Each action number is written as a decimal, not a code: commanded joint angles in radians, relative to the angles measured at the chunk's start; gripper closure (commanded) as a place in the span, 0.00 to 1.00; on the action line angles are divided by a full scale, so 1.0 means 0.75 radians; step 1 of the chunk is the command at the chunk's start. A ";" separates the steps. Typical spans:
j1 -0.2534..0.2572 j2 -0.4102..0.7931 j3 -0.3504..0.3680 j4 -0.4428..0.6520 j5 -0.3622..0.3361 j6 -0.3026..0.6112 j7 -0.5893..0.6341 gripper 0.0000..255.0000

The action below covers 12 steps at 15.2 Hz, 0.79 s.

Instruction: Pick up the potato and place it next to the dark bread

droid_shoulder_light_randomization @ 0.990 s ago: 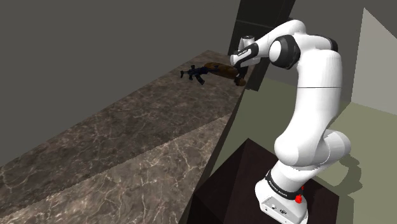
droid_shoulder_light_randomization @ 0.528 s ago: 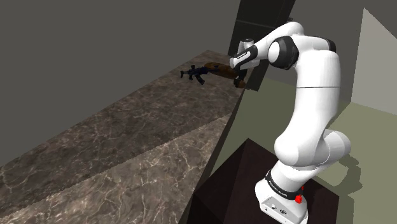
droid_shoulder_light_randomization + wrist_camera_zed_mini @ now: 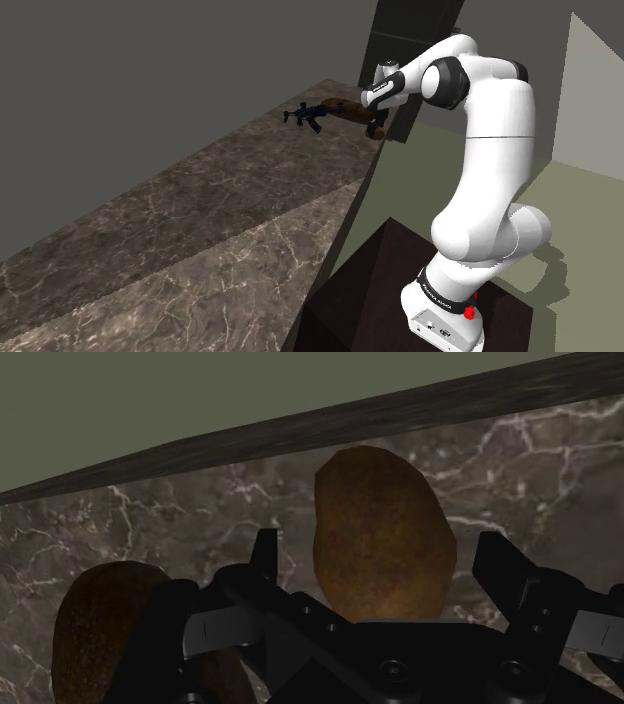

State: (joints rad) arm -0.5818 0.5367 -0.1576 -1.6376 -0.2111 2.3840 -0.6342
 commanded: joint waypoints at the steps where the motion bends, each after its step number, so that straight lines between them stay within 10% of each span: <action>1: 0.007 -0.033 0.000 -0.007 -0.002 -0.027 0.001 0.00; 12: 0.027 -0.118 0.001 -0.015 -0.007 -0.106 0.004 0.00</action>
